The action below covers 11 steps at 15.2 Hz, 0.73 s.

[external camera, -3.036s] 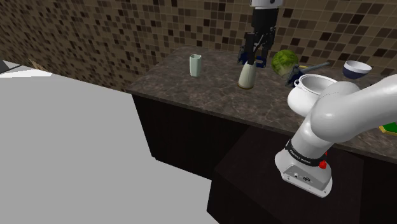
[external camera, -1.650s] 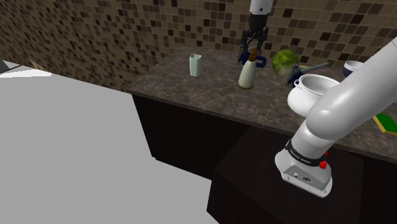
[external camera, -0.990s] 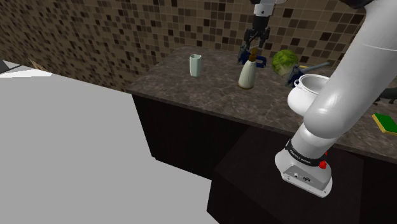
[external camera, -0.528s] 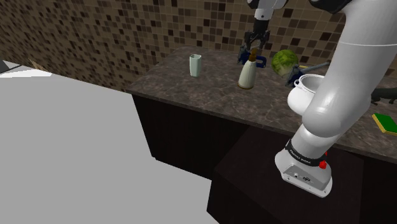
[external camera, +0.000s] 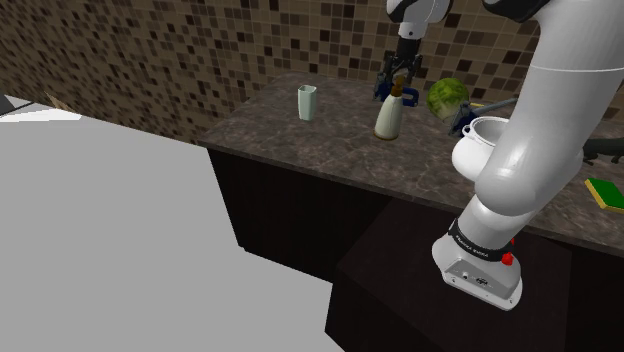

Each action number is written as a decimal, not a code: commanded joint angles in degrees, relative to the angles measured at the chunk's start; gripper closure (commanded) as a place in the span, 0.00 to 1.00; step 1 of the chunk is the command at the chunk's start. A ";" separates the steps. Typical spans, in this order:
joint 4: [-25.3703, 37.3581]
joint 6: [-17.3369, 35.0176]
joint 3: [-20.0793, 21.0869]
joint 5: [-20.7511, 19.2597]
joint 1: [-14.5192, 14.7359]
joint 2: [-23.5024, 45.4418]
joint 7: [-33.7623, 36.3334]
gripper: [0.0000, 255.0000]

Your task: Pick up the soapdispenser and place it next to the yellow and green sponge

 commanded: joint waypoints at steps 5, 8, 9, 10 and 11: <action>-0.03 0.05 0.00 0.01 0.00 0.01 -0.01 1.00; -0.03 0.05 0.00 0.01 0.00 0.01 -0.01 1.00; -0.02 0.05 0.00 0.02 -0.01 0.03 -0.02 1.00; 0.01 0.02 0.00 0.02 -0.02 0.03 -0.03 1.00; 0.04 0.01 0.00 0.03 -0.03 0.06 -0.04 1.00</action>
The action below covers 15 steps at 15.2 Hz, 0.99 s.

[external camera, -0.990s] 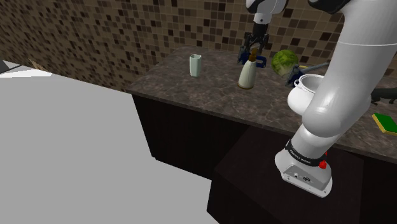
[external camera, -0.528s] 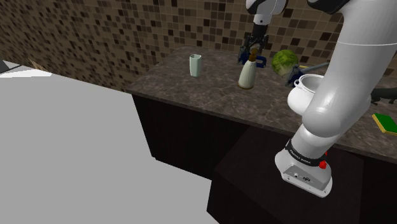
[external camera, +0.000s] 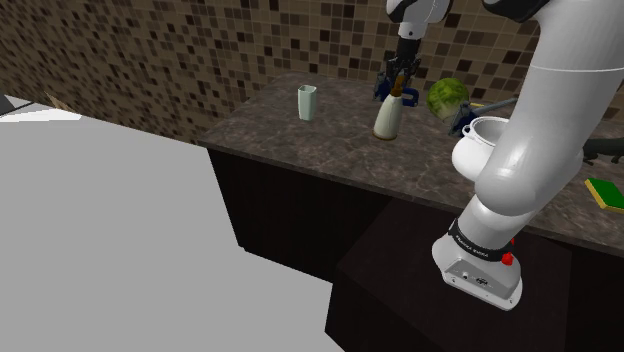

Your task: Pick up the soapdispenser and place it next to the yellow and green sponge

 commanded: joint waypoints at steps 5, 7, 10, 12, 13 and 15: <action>0.93 -1.35 -0.11 -0.36 0.04 -0.50 0.25 1.00; 1.97 -2.76 -0.18 -0.63 0.07 -0.92 0.46 1.00; 3.64 -4.90 -0.27 -0.98 0.11 -1.47 0.74 1.00; 4.83 -6.35 -0.32 -1.18 0.12 -1.77 0.90 1.00; 5.45 -7.08 -0.34 -1.27 0.11 -1.90 0.97 1.00; 6.73 -8.55 -0.39 -1.42 0.10 -2.12 1.11 1.00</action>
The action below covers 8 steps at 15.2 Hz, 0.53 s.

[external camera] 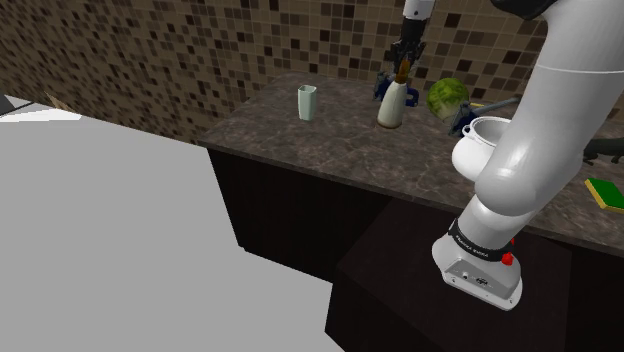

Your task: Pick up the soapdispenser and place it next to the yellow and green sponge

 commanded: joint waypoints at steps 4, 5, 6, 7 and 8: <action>3.61 -3.81 -0.11 -0.21 -0.11 -0.26 0.22 1.00; 4.34 -4.57 -0.13 -0.24 -0.14 -0.29 0.26 1.00; 4.90 -5.14 -0.15 -0.26 -0.16 -0.31 0.29 1.00; 3.00 -5.06 -0.45 -1.23 -0.10 -2.36 0.11 1.00; 1.21 -5.05 -0.75 -2.22 -0.09 -4.38 -0.05 1.00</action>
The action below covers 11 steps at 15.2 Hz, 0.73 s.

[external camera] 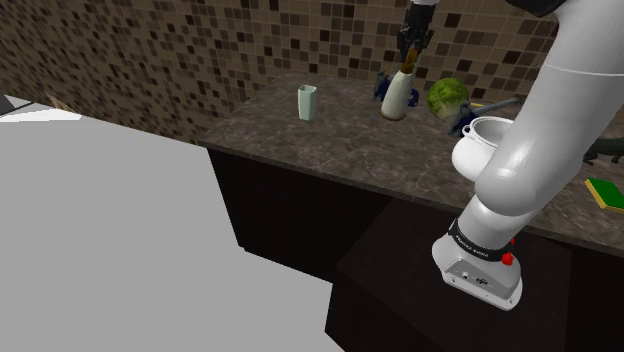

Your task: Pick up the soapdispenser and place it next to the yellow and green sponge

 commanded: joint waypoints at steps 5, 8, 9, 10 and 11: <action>-8.85 -0.82 -1.33 -5.69 -0.76 -11.17 -0.97 1.00; -12.36 -2.09 -1.75 -8.60 -1.73 -16.69 -1.55 1.00; -13.38 -2.62 -1.85 -9.54 -2.14 -18.46 -1.79 1.00; -14.31 -3.19 -1.95 -10.45 -2.58 -20.20 -2.06 1.00; -15.17 -3.82 -2.06 -11.35 -3.04 -21.90 -2.36 1.00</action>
